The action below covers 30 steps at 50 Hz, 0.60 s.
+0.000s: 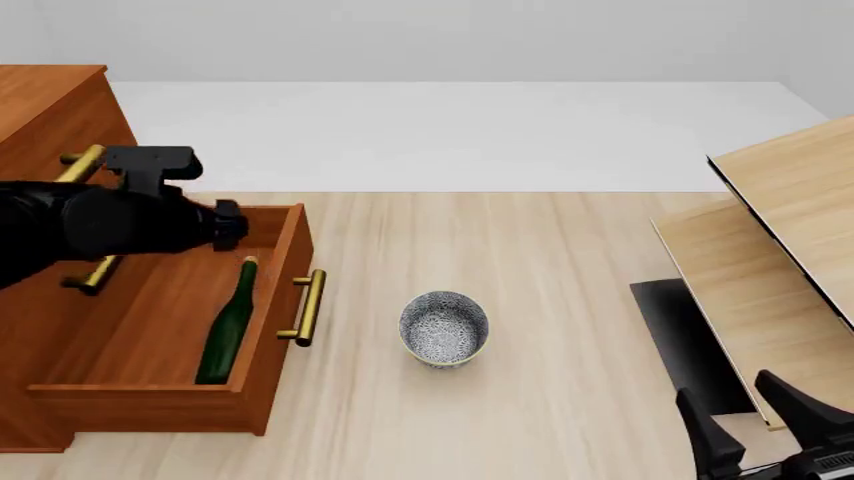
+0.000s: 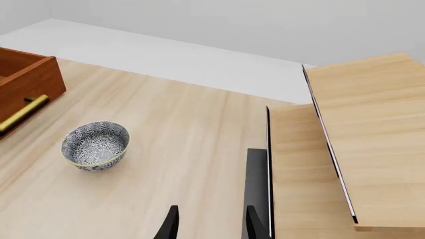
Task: Put the wine bottle in the bottom drawer of the cabinet.
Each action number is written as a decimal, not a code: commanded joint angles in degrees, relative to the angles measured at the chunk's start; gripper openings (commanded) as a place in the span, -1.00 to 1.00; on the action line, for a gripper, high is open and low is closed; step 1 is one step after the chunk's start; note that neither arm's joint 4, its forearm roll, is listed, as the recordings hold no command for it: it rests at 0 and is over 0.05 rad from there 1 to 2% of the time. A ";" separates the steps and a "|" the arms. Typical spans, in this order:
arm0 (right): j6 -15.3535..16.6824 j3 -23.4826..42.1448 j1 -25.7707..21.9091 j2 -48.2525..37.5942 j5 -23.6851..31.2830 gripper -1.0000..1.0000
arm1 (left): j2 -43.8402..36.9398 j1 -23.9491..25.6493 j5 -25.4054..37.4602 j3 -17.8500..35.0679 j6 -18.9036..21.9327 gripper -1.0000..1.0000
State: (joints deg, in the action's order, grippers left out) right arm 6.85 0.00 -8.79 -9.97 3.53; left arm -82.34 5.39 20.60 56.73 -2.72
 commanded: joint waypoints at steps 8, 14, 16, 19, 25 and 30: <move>0.00 0.00 -0.27 -0.07 -0.22 1.00 | 19.94 4.56 14.05 4.48 3.95 1.00; 0.11 0.00 -0.19 -0.46 -0.73 1.00 | 25.70 2.76 17.65 3.91 6.10 1.00; 0.16 0.00 -0.35 -0.92 -1.23 1.00 | 27.99 2.98 19.23 3.95 5.53 1.00; 0.06 0.00 -0.24 -0.40 -0.72 1.00 | 30.22 3.96 20.44 3.35 5.53 1.00; 0.18 0.00 -0.55 -0.25 -0.67 1.00 | 37.71 3.68 23.78 1.42 5.90 1.00; 0.09 0.00 0.02 0.25 -0.47 1.00 | 43.12 3.98 26.40 0.10 5.63 1.00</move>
State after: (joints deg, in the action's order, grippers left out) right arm 7.05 0.00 -9.13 -10.12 2.99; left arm -49.55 8.83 40.80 58.02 1.80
